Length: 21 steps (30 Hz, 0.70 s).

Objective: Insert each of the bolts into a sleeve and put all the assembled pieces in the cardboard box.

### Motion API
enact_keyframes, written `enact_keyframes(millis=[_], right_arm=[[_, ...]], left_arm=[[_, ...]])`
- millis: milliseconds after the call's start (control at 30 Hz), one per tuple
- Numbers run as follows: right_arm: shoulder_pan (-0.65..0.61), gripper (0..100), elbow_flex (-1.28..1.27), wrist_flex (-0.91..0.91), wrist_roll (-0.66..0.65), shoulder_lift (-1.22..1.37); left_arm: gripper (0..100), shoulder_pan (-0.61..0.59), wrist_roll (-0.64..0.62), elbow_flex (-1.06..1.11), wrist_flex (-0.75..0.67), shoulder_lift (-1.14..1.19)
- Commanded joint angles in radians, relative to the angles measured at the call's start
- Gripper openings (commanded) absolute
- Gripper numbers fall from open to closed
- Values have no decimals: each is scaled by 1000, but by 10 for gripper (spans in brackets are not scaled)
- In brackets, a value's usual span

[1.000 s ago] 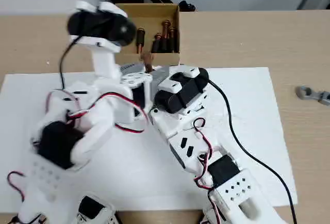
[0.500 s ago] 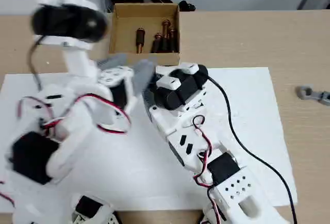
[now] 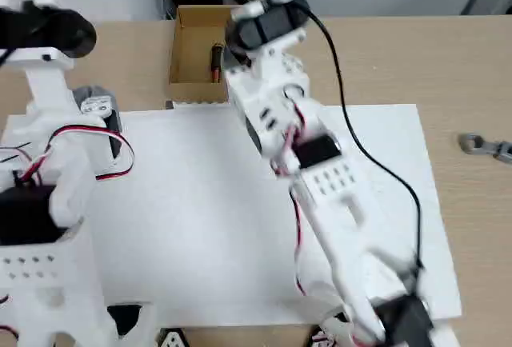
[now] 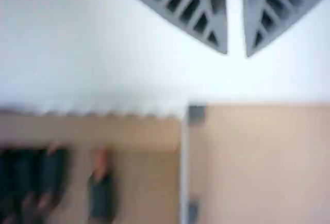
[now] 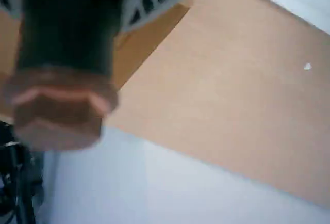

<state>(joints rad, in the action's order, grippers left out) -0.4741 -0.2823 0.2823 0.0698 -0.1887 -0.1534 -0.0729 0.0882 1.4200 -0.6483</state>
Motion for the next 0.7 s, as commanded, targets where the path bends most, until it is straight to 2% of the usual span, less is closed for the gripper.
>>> enact_keyframes(millis=[0,200,500,667], right_arm=[[16,4,252,-13,-3,177],[27,4,505,-13,-5,479],[50,8,775,-13,-6,906],[54,9,885,-12,-6,1056]], left_arm=[[5,-48,3,47,-2,-9],[5,-60,3,139,-9,-9],[5,-54,5,361,-180,-9],[5,-54,6,395,-190,-9]])
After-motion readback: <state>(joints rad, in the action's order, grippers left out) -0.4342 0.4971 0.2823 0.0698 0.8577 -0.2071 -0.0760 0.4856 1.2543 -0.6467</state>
